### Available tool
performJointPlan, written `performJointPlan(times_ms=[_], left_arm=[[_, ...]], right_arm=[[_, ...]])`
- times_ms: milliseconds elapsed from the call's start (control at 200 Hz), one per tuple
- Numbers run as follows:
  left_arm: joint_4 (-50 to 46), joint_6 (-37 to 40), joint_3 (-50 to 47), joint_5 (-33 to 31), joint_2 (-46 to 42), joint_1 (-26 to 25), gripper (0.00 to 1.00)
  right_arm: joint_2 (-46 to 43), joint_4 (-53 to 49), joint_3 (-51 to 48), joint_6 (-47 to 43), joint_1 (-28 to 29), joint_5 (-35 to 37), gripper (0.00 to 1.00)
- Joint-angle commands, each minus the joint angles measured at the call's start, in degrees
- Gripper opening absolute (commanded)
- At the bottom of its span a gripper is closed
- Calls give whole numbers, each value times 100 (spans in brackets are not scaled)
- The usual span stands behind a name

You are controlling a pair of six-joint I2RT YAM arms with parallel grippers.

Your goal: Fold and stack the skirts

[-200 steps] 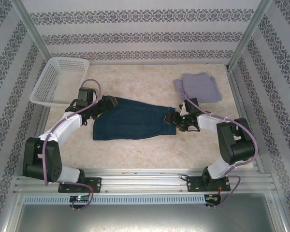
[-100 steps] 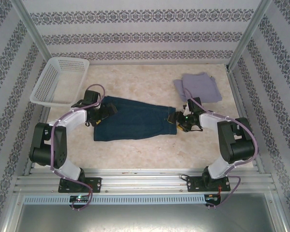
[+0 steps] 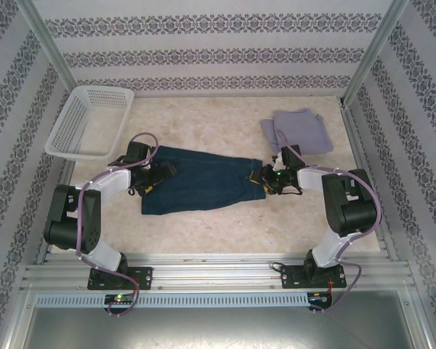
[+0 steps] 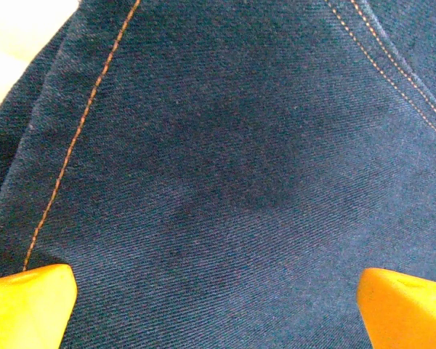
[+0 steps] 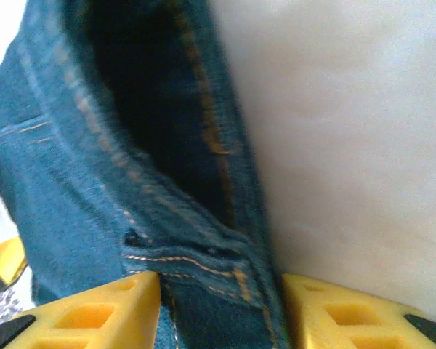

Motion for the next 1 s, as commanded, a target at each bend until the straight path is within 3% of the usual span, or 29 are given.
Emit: performJointPlan(times_ms=[0, 65, 265, 405, 505, 589, 854, 994], left_arm=[[27, -80, -104, 95, 96, 15, 100], [38, -74, -113, 94, 97, 19, 100], [-33, -72, -111, 79, -9, 21, 100], [-118, -79, -111, 106, -190, 7, 100], [-21, -186, -135, 271, -164, -100, 100], [48, -334, -94, 375, -105, -283, 100], [874, -1026, 269, 1046, 105, -875, 100], [1185, -1146, 408, 1253, 329, -1072, 100]], right_arm=[[401, 1447, 43, -143, 596, -943, 43], [377, 1707, -53, -8, 578, -891, 37], [-185, 1609, -300, 14, 342, -271, 0], [-1027, 215, -252, -796, -77, 98, 0], [-1389, -1508, 199, -1997, -292, 266, 0], [-1543, -3065, 766, -2812, -342, 893, 0], [-1578, -5405, 2479, -2604, -321, 2760, 0], [-1303, -5913, 3430, -2463, 168, 2547, 0]])
